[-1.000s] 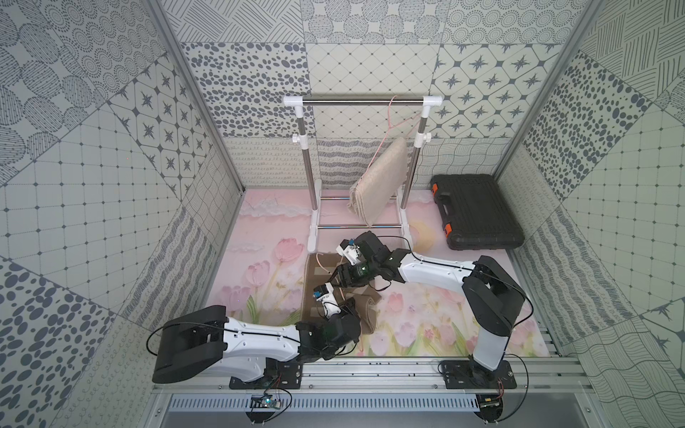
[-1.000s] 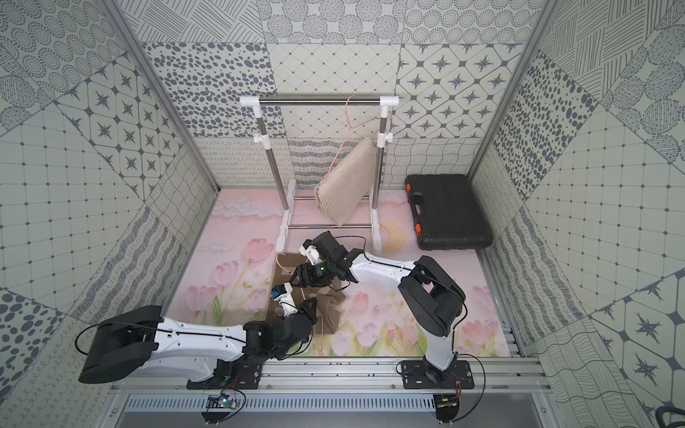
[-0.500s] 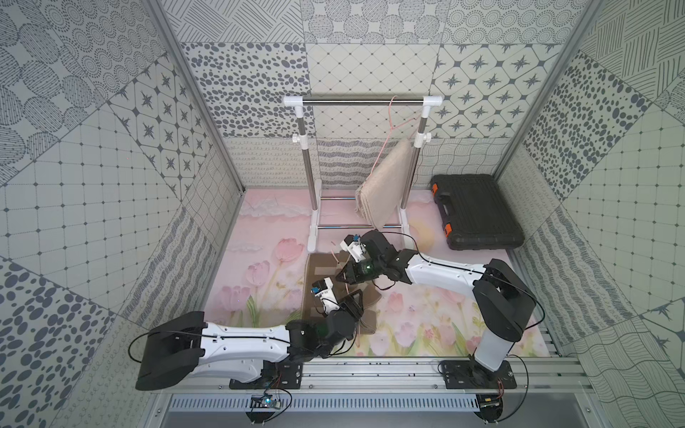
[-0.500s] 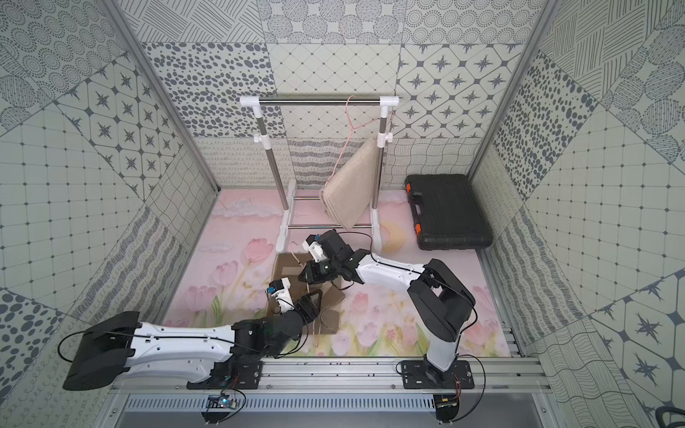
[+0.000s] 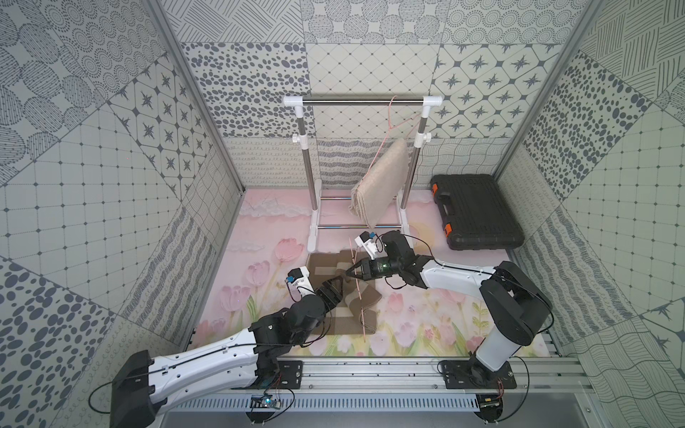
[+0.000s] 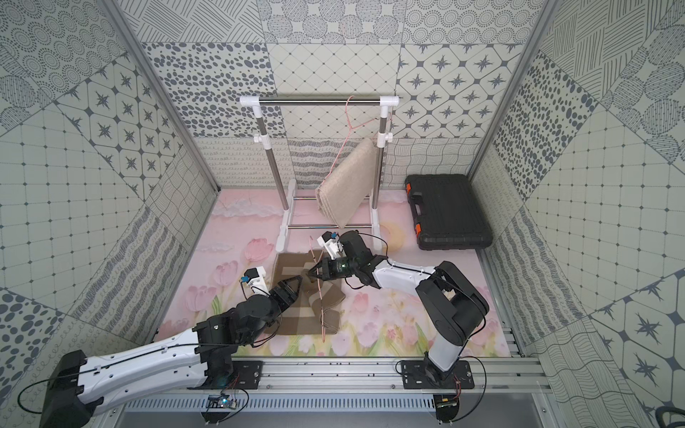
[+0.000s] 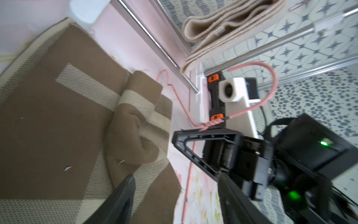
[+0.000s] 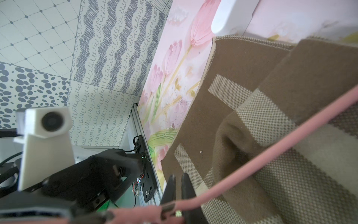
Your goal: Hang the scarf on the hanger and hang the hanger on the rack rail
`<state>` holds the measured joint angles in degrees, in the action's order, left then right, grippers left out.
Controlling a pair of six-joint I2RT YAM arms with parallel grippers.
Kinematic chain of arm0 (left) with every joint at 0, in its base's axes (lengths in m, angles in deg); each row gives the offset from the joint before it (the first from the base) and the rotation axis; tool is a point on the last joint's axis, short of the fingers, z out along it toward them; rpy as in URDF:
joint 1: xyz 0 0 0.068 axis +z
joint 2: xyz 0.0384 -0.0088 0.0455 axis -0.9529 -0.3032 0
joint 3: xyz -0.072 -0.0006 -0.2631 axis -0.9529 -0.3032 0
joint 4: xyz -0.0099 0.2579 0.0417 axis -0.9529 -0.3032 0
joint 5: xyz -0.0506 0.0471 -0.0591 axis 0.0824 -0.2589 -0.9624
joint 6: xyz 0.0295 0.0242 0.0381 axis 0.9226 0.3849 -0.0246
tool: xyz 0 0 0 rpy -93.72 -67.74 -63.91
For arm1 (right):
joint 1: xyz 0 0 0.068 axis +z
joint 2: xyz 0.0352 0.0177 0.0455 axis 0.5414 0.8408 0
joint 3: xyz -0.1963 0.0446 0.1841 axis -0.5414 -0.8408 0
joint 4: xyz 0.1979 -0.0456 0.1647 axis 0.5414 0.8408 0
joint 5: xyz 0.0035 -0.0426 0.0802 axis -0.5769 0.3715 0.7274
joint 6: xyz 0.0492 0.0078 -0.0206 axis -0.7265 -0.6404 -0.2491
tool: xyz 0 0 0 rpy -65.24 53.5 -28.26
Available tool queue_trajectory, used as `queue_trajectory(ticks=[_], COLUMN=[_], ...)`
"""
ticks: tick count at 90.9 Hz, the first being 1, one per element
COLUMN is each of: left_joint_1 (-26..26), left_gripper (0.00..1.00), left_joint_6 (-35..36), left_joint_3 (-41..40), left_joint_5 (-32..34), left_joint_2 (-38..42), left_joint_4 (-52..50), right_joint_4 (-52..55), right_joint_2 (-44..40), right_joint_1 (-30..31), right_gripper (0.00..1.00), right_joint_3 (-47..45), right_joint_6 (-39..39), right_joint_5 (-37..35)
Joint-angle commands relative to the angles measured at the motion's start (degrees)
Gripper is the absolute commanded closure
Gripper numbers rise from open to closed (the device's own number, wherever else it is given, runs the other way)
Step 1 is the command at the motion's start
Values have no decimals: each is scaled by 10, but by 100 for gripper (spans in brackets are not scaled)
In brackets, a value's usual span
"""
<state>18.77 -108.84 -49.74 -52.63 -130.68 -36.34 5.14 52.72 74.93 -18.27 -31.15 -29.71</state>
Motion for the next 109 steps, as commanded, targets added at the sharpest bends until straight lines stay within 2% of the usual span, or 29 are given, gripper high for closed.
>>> queue_trajectory(ticks=[1, 9, 19, 30, 46, 60, 83, 89, 95, 101, 106, 109], left_joint_1=[98, 127, 131, 152, 172, 194, 219, 225, 230, 237, 244, 249], left_gripper=[29, 27, 26, 25, 26, 27, 30, 39, 65, 85, 96, 100], left_joint_6=[-31, -29, -4, -8, -8, 5, 45, 57, 67, 75, 84, 88], left_joint_3=[28, 80, 146, 174, 181, 184, 257, 270, 274, 264, 253, 247], left_joint_5=[-273, -347, -359, -396, -415, -426, -450, -454, -456, -462, -466, -468], left_joint_2=[-85, -162, -213, -252, -292, -326, -420, -433, -435, -427, -418, -411], left_joint_4=[-58, -74, -112, -127, -175, -155, -146, -156, -174, -184, -194, -201], right_joint_4=[-6, 17, 22, 24, 19, 14, 12, 11, 10, 8, 4, 0], right_joint_2=[-25, -36, -40, -41, -43, -45, -45, -43, -43, -42, -44, -44], right_joint_1=[-4, -7, -12, -13, -20, -21, -25, -27, -30, -36, -41, -43], right_gripper=[100, 100, 100, 100, 100, 100, 100, 100, 100, 100, 100, 100], right_joint_3=[-9, -6, -5, -6, -9, -12, -11, -11, -13, -15, -18, -21], right_joint_6=[-9, 5, 7, 9, 7, 6, 7, 7, 7, 5, 4, 1], right_joint_5=[7, -2, -6, -11, -14, -17, -16, -16, -14, -14, -13, -13])
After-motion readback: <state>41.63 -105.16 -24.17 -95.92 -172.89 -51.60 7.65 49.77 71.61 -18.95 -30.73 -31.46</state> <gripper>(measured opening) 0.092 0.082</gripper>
